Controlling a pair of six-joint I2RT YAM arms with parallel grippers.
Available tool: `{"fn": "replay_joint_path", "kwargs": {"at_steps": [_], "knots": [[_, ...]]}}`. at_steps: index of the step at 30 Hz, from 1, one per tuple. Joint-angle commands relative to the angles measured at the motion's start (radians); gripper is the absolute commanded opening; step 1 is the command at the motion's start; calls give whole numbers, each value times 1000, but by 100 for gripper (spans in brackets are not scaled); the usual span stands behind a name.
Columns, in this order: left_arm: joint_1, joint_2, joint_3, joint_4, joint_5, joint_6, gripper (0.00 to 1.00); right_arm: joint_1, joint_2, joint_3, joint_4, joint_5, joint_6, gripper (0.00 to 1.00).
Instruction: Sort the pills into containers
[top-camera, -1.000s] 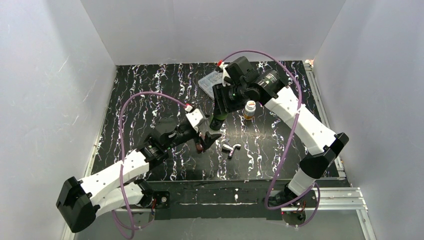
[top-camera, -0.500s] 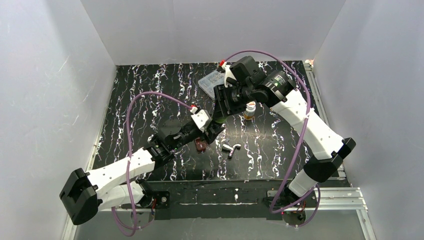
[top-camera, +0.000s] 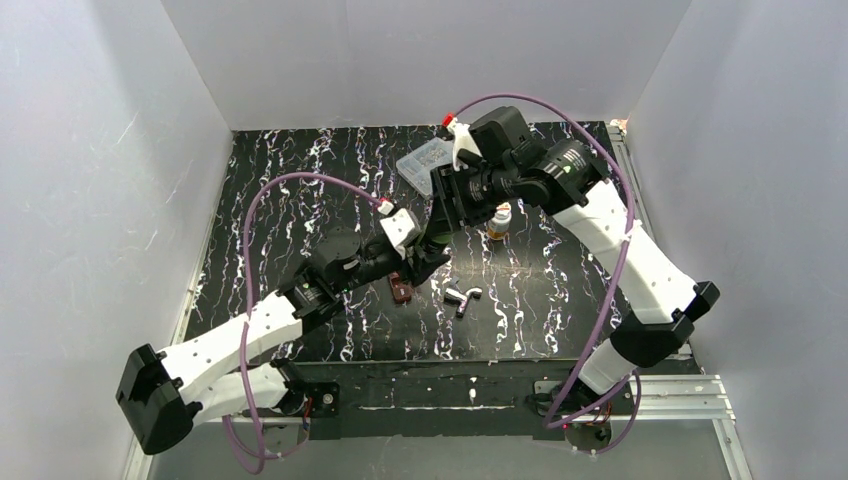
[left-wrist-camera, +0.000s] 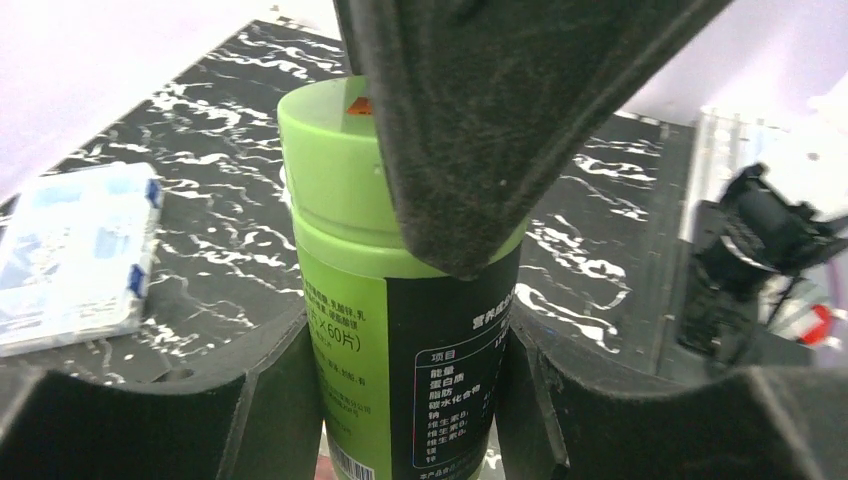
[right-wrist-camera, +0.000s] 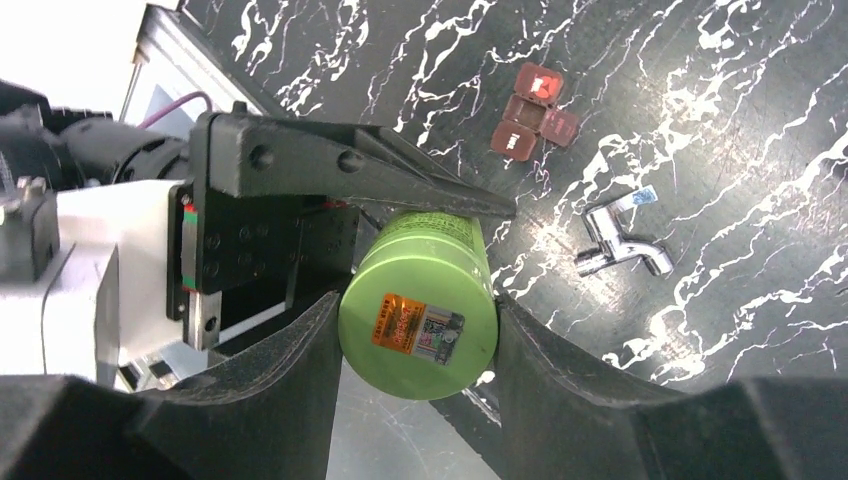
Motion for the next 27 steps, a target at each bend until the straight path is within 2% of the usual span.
{"fn": "replay_joint_path", "kwargs": {"at_steps": [1,6,11,12,13,14,15,16,17,18,20,24,27], "knots": [[4,-47,131,-88,265,-122,0,-1,-72,18,77,-98,-138,2],[42,-59,198,-78,490,-287,0,-5,-138,-18,142,-257,-231,2],[68,-49,245,22,698,-464,0,-7,-202,-76,221,-464,-283,4],[71,-40,247,58,722,-512,0,-7,-216,-100,242,-503,-289,9],[76,-31,248,101,755,-549,0,-7,-228,-118,267,-538,-291,20],[80,-27,248,120,760,-572,0,-7,-236,-129,275,-540,-289,38],[81,-28,250,104,740,-560,0,-7,-239,-131,278,-522,-280,59],[81,-38,254,43,688,-509,0,-7,-235,-123,267,-484,-268,76],[80,-52,259,-34,619,-429,0,-6,-226,-104,247,-448,-254,87],[78,-69,261,-111,527,-363,0,-7,-216,-86,230,-408,-233,93],[74,-95,252,-207,373,-241,0,-7,-188,-50,196,-321,-180,98],[34,-101,247,-289,139,-87,0,-7,-139,9,141,-152,-60,98],[-36,-92,222,-285,-11,23,0,-8,-93,55,100,-45,44,98]]}}
